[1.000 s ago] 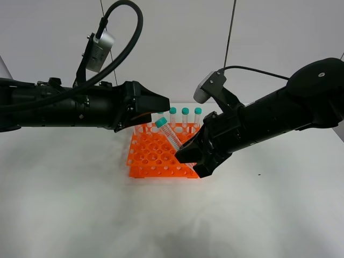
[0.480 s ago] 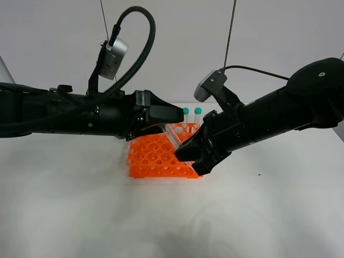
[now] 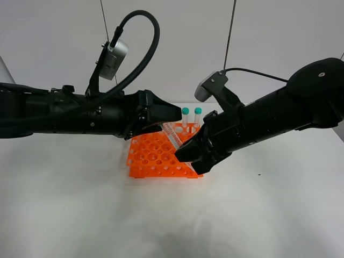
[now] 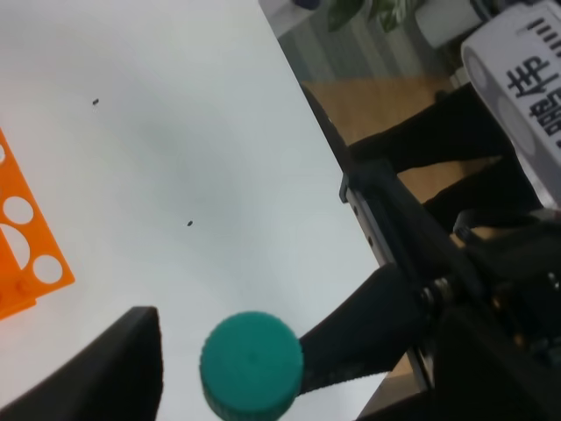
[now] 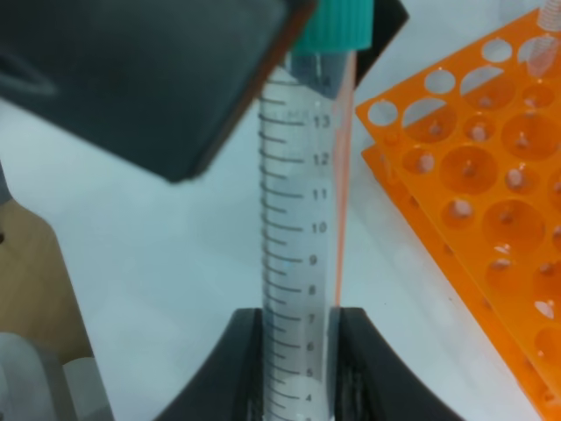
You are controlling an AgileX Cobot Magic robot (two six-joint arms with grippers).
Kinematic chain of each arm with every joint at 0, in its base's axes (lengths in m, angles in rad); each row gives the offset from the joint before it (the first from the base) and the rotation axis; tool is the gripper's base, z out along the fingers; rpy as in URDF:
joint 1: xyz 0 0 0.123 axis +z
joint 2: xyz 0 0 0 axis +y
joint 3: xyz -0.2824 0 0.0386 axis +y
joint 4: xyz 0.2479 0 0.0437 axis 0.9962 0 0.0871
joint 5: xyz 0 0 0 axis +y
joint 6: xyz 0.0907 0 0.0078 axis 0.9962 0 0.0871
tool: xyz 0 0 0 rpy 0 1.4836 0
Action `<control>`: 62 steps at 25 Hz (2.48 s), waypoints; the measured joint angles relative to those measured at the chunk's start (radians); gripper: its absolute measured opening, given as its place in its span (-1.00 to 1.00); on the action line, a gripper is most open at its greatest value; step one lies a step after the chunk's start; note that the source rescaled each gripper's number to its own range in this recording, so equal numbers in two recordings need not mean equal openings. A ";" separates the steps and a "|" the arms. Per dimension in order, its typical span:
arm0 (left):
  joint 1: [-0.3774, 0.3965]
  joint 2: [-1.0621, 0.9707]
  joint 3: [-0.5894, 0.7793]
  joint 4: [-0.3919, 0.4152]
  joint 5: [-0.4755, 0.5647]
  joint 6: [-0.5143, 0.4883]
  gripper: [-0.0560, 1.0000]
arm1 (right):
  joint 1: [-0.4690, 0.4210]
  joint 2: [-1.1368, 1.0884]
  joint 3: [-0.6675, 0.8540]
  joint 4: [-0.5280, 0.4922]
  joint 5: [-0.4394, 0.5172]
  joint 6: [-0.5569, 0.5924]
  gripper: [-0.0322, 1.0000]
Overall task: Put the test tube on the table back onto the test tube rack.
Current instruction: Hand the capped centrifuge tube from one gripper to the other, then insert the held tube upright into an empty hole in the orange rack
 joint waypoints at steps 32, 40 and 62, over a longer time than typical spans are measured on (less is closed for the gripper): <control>0.000 0.001 0.000 -0.003 -0.005 0.007 -0.47 | 0.000 0.000 0.000 0.006 -0.002 0.010 -0.93; 0.000 0.001 0.000 0.030 -0.002 0.007 -0.89 | 0.003 0.000 0.000 0.001 0.002 0.010 -0.93; 0.000 0.001 0.000 0.044 0.011 0.002 -0.89 | 0.003 -0.016 -0.143 -0.275 0.149 0.392 1.00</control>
